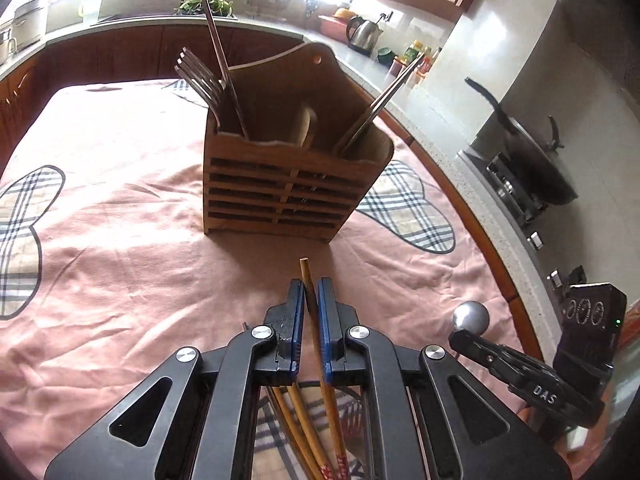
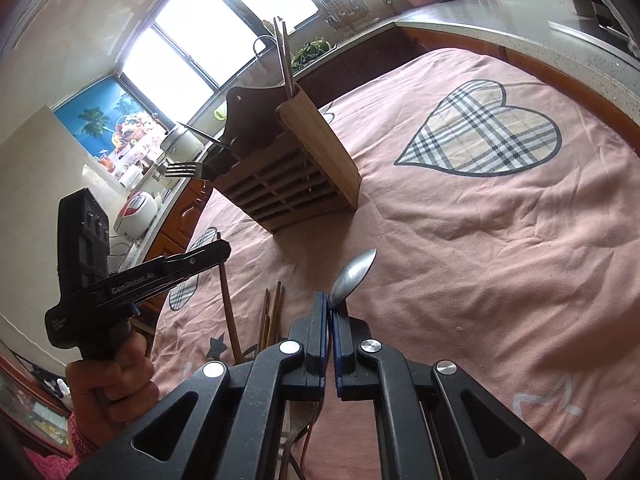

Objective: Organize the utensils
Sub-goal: 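Lift the held chopstick and spoon up over the wooden caddy with both tools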

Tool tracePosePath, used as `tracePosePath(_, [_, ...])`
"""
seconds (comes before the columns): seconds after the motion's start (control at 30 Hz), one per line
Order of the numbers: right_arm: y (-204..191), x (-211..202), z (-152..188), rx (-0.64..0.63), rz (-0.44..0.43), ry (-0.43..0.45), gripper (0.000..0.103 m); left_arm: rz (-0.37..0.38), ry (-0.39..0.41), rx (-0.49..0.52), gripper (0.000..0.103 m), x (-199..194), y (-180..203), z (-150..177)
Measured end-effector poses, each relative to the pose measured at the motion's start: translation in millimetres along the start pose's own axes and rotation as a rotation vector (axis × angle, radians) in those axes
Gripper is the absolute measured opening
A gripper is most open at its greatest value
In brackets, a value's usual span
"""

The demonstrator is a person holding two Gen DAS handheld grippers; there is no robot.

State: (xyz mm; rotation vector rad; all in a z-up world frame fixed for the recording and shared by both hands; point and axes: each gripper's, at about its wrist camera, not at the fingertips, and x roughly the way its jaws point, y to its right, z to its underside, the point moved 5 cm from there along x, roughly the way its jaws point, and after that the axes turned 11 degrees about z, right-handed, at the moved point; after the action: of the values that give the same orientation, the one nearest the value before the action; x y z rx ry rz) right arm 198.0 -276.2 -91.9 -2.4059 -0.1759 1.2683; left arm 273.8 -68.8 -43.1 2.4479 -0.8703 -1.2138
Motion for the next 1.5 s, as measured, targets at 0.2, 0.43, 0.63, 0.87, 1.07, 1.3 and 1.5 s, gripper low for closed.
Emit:
tracePosePath(0.2, [-13.9, -19.0, -9.7, -0.035, -0.015, 0.052, 0.003, 0.038, 0.098, -0.014, 0.005, -48.4, 7.3, 1.3])
tracePosePath(0.43, [-29.2, -38.8, -16.1, -0.091, -0.005, 0.127, 0.003, 0.079, 0.231, -0.016, 0.004, -89.2, 16.8, 5.7])
tracePosePath(0.63, [-36.6, -46.7, -21.3, -0.114, -0.003, 0.165, 0.003, 0.087, 0.325, -0.029, 0.004, -114.5, 13.7, -0.7])
tracePosePath(0.87, [-45.9, -53.8, -30.9, -0.137, -0.008, 0.221, 0.003, 0.093, 0.393, -0.036, 0.004, -129.2, 12.1, -11.4])
tracePosePath(1.07, [-50.7, -56.7, -44.8, -0.143, -0.005, 0.272, 0.003, 0.095, 0.432, -0.035, 0.004, -134.2, 11.6, -24.1])
tracePosePath(1.3, [-56.8, -58.3, -65.0, -0.158, 0.003, 0.345, 0.003, 0.094, 0.489, -0.038, 0.004, -142.1, 8.2, -44.9])
tracePosePath(1.5, [-62.2, -59.4, -94.2, -0.164, 0.017, 0.447, 0.003, 0.094, 0.576, -0.031, 0.005, -154.7, 2.8, -74.8])
